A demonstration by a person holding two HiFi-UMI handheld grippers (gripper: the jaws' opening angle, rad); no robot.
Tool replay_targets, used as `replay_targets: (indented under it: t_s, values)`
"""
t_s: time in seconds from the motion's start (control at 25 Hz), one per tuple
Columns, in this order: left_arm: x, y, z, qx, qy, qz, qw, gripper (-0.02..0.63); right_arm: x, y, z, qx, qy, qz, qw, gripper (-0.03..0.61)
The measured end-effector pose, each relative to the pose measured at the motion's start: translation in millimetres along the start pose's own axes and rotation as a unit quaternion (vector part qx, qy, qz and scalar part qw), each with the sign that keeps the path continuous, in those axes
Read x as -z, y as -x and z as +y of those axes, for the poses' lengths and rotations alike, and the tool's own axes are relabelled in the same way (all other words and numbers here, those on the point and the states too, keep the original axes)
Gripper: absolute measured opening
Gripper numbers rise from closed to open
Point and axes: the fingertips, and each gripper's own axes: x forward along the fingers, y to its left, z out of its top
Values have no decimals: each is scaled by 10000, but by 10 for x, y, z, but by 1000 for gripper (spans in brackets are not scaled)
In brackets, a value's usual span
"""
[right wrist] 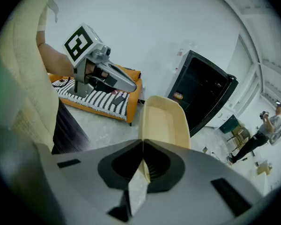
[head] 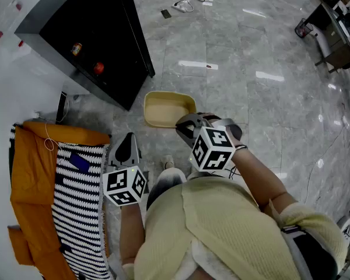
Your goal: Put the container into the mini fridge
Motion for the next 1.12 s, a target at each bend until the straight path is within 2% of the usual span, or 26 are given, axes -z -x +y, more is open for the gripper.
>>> replay_targets:
  t_s: [0.2, 0.4, 0.72, 1.12]
  values:
    - [1, -11, 24, 3, -1, 14, 10000, 26, -14, -26, -11, 5, 26, 22, 10000, 34]
    - [12, -33, 74, 9, 17, 41, 10000, 26, -44, -68, -22, -15, -151, -28, 9999, 34]
    - [97, -115, 184, 96, 68, 190, 9998, 26, -31, -208, 6, -118, -184, 156, 9996, 34]
    - [101, -252, 594, 194, 131, 267, 9994, 25, -256, -588, -132, -164, -228, 283, 9992, 34]
